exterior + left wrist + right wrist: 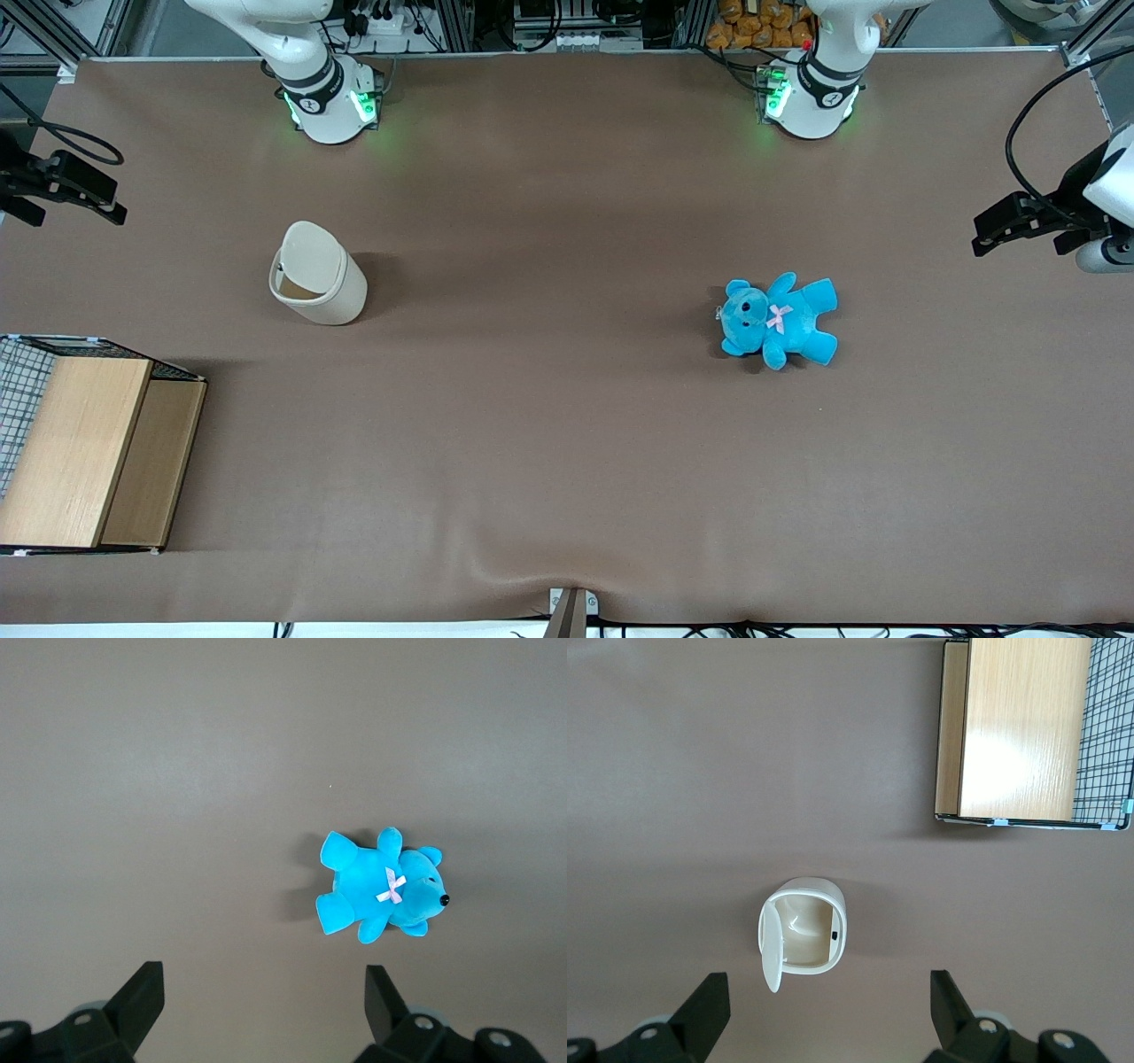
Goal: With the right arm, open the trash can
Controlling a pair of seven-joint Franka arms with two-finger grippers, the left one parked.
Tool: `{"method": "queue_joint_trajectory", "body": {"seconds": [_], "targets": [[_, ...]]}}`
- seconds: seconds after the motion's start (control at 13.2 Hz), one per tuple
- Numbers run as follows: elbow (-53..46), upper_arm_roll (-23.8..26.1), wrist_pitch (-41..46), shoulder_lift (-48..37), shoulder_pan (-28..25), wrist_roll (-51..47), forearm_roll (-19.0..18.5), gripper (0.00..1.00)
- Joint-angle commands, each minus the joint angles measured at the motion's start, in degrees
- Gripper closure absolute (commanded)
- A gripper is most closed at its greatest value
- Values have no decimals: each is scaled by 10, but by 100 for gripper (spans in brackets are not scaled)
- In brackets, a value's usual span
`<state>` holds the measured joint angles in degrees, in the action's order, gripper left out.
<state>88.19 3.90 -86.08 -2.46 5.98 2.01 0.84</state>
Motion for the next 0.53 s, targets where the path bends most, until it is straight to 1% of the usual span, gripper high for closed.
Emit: {"method": "queue_joint_trajectory", "body": {"seconds": [0.0,0.46], "targets": [[1,-1,4,-3,0,6,-12,0],[0,-2,11,-2,4,7,-11,0]]}}
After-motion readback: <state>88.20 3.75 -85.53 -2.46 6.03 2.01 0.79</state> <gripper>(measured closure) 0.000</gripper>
